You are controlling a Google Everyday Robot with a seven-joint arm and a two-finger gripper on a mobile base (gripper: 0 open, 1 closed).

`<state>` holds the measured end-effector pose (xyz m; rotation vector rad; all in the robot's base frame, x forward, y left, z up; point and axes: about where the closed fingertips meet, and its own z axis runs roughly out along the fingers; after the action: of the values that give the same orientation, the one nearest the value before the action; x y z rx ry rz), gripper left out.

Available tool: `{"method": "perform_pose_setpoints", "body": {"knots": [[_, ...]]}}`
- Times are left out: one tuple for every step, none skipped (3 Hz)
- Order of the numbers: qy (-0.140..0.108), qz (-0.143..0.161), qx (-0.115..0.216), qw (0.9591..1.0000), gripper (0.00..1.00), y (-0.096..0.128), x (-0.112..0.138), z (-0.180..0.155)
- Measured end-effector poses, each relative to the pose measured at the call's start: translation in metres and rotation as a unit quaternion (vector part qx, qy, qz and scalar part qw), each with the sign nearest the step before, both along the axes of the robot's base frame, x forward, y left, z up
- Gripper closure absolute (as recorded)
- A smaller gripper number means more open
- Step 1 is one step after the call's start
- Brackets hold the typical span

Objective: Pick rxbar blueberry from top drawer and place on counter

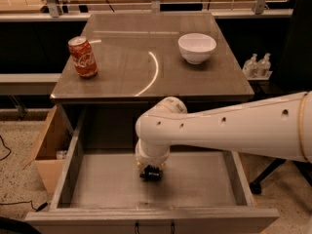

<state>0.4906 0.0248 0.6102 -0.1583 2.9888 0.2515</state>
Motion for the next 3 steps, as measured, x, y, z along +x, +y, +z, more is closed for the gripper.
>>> {"method": "perform_pose_setpoints", "body": {"knots": [[-0.015, -0.022, 0.069, 0.9972, 1.00, -0.026, 0.007, 0.032], [-0.033, -0.029, 0.098, 0.9942, 1.00, -0.068, 0.009, 0.065], [-0.056, 0.003, 0.077, 0.9954, 1.00, -0.111, 0.005, 0.096]]}}
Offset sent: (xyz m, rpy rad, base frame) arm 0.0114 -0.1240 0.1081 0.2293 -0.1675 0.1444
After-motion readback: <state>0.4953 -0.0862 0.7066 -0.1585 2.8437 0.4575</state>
